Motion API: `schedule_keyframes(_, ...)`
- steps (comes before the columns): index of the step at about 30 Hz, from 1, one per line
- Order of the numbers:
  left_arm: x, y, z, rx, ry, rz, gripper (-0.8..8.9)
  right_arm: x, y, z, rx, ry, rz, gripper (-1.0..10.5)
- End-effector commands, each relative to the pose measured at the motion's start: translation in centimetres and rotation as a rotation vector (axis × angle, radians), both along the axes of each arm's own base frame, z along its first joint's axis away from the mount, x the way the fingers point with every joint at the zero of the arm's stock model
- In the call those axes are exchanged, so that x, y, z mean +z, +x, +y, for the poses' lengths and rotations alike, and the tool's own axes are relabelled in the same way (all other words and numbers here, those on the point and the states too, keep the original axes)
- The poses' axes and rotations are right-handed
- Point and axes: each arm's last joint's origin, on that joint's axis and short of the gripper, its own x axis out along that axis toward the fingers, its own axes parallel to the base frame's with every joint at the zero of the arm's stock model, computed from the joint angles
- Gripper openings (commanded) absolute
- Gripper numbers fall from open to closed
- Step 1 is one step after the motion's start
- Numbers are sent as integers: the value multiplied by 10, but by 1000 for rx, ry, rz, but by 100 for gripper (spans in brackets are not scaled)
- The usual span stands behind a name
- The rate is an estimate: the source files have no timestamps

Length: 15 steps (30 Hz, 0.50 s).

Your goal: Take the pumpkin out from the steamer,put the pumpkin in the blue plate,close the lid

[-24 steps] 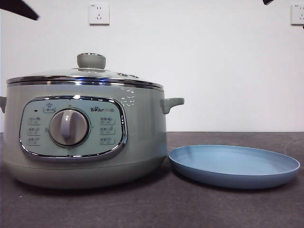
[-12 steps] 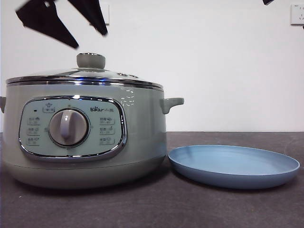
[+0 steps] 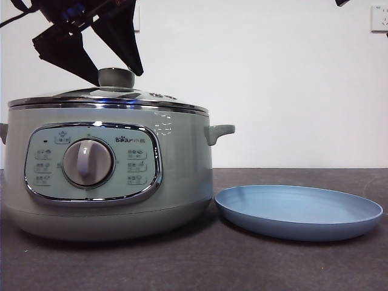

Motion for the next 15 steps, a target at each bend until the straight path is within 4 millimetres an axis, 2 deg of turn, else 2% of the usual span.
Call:
schedule_keyframes(1,-5,3,-3,-14,14,12,408,1,0,0,3,0,-8,473)
schedule_keyframes(5,-6,3,-3,-13,15,13,402,1,0,0,3,0,-8,473)
schedule_keyframes(6,-6,3,-3,-13,15,14,374,1,0,0,3,0,-8,473)
schedule_keyframes(7,-6,3,-3,-13,16,15,319,1,0,0,3,0,-8,473)
schedule_keyframes(11,-6,4,-3,-20,19,5,-19,1,0,0,3,0,-8,473)
schedule_keyframes(15,-5,4,-3,-29,24,-5,-8,1,0,0,3,1,-8,472)
